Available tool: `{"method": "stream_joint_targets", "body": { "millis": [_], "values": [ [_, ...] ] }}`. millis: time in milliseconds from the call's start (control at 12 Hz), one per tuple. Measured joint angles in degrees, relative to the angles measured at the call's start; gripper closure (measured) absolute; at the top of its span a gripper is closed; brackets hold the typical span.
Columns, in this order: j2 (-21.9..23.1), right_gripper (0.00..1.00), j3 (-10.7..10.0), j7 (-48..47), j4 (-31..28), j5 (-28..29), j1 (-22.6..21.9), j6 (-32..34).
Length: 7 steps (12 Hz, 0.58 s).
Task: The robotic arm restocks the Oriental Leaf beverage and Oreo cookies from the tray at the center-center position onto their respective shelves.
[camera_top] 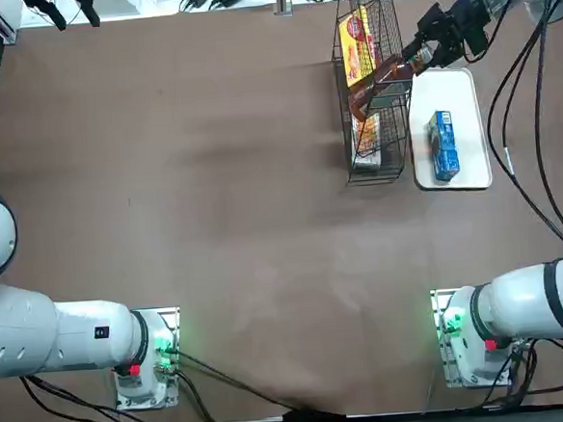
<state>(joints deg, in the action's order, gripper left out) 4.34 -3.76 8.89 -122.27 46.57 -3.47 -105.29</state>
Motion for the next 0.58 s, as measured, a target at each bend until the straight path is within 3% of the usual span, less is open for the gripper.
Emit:
{"method": "stream_joint_targets", "body": {
  "millis": [583],
  "values": [
    [-0.31,0.42,0.00,-0.02,-1.07,1.30,-1.20,-1.61]
  ]
}}
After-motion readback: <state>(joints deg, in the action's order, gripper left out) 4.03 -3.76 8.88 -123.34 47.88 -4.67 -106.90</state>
